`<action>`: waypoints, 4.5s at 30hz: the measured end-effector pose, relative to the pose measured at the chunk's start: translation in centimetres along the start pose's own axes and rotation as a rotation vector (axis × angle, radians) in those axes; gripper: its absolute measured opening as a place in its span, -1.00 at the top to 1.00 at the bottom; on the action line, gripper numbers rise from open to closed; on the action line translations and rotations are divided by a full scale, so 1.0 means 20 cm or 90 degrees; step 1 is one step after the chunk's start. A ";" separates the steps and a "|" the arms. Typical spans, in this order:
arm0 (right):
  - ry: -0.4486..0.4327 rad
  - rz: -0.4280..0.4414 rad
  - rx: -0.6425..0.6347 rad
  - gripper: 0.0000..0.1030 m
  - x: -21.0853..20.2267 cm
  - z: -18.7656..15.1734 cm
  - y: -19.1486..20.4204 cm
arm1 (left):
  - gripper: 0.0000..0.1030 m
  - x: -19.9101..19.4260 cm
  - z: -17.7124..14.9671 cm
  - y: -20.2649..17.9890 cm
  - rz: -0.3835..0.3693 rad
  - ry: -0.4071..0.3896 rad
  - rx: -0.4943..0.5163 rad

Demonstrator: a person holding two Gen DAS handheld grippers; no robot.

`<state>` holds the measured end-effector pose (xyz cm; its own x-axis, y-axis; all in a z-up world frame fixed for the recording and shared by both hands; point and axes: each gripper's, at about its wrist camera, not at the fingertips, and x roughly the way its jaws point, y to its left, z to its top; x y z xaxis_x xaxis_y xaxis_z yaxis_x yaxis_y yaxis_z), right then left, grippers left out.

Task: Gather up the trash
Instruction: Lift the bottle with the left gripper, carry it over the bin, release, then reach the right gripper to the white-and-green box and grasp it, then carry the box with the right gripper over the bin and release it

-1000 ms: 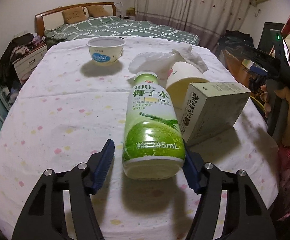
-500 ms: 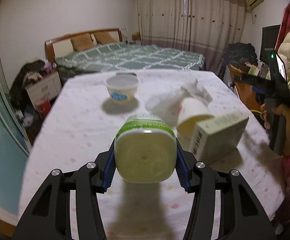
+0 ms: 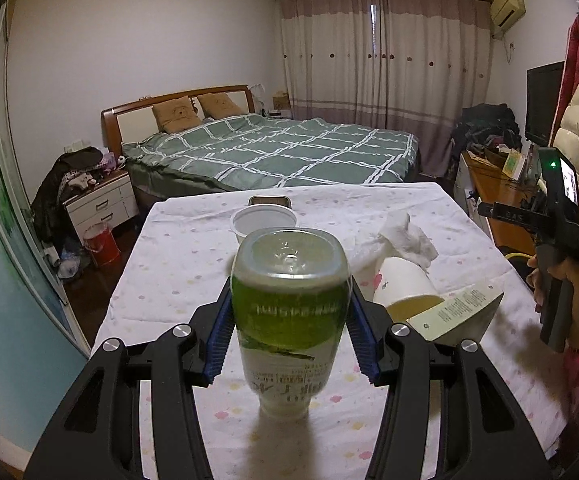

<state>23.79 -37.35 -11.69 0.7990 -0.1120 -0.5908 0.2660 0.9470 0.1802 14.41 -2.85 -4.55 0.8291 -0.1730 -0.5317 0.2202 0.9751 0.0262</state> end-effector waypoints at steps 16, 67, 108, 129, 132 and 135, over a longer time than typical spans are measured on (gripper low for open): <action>-0.025 0.005 0.027 -0.72 -0.10 0.05 -0.09 | 0.00 -0.16 0.24 -0.09 -0.046 -0.029 0.009; -0.008 -0.203 0.087 -0.73 -0.85 -0.45 -1.08 | -0.78 0.31 0.41 -1.75 -0.330 0.019 0.160; 0.021 0.138 -0.176 -0.81 -0.58 -0.44 0.59 | -0.89 0.51 0.13 0.50 0.151 -0.055 -0.204; -0.008 -0.008 -0.304 -0.82 -0.52 -0.64 0.73 | -0.89 0.46 0.14 0.48 0.130 -0.052 -0.209; -0.004 -0.027 -0.284 -0.82 -0.57 -0.62 0.58 | -0.89 0.46 0.14 0.47 0.130 -0.051 -0.207; -0.006 -0.064 -0.241 -0.83 -0.59 -0.57 0.43 | -0.89 0.47 0.14 0.45 0.130 -0.050 -0.200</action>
<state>10.57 -24.51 -12.15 0.7843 -0.2111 -0.5834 0.1271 0.9751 -0.1819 25.57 4.02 -6.88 0.8793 0.0318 -0.4752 -0.1121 0.9835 -0.1417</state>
